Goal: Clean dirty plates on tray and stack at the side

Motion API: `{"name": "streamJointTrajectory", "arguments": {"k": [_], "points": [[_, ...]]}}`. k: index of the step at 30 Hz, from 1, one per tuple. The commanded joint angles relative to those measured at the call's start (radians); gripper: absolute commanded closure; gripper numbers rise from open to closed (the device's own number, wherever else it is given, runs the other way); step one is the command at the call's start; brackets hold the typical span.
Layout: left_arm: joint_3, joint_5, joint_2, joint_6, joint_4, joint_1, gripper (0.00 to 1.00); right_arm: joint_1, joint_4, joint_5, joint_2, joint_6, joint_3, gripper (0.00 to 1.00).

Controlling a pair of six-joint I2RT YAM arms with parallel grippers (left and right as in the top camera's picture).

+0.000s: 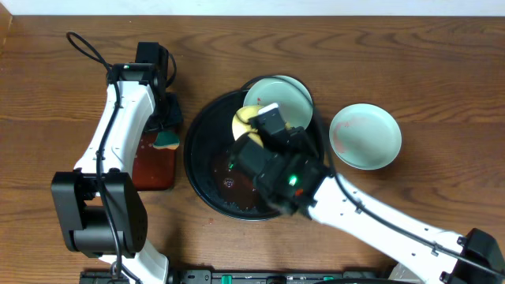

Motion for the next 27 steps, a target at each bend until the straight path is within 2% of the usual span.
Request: {"name": "streamJointTrajectory", "arguments": {"k": [1,8,18,20,27], "points": [[0.025,-0.002,-0.016,0.015,-0.002,0.003,0.92,0.057,-0.001,0.252,-0.020,-0.005,0.018,0.99],[0.025,-0.002,-0.016,0.016,-0.002,0.003,0.93,0.121,0.000,0.414,-0.020,-0.005,0.018,0.99],[0.025,-0.002,-0.016,0.015,-0.001,0.003,0.93,0.126,-0.001,0.413,-0.020,0.000,0.018,0.99],[0.025,-0.002,-0.016,0.015,-0.002,0.003,0.93,0.119,-0.002,0.360,-0.020,0.020,0.018,0.99],[0.025,-0.002,-0.016,0.016,-0.002,0.003,0.93,0.003,-0.003,-0.189,-0.019,0.106,0.014,0.99]]}}
